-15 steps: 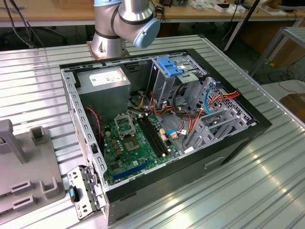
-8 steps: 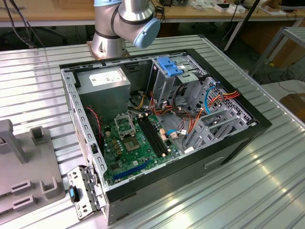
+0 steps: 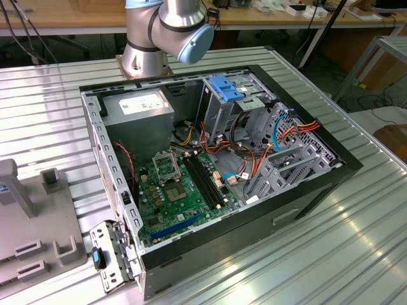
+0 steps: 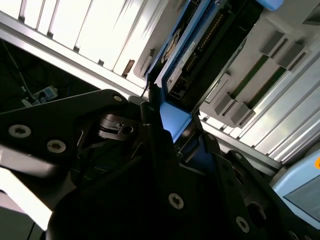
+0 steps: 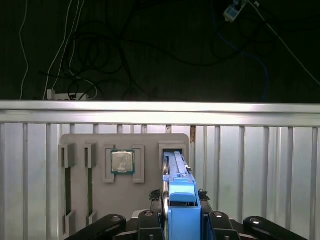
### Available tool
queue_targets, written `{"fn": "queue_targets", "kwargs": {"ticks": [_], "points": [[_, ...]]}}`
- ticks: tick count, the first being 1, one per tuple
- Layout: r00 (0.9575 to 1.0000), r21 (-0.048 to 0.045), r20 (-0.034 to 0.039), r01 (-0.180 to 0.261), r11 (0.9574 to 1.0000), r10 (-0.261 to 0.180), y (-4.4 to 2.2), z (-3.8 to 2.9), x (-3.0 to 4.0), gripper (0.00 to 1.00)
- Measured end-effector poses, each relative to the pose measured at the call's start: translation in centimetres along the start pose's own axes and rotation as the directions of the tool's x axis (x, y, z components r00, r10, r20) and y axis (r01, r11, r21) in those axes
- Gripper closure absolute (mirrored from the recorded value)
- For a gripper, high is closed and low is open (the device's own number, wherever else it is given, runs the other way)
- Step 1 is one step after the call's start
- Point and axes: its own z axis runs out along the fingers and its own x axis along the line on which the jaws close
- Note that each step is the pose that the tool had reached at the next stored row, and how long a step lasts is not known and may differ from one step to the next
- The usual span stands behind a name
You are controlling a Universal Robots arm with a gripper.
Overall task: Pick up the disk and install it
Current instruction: 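Pick up the disk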
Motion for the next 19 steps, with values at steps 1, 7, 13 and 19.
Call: {"fn": "queue_targets", "kwargs": {"ticks": [1, 7, 13, 19], "points": [[1.0, 0.0001, 0.0001, 0.0, 1.0, 0.0, 0.0, -0.13, 0.0, 0.64], [1.0, 0.0002, 0.0001, 0.0, 1.0, 0.0, -0.01, -0.98, 0.02, 0.64], [1.0, 0.0002, 0.0001, 0.0, 1.0, 0.0, -0.02, -2.02, 0.04, 0.64], [1.0, 0.0002, 0.0001, 0.0, 1.0, 0.0, -0.03, -3.28, 0.07, 0.64]]}}
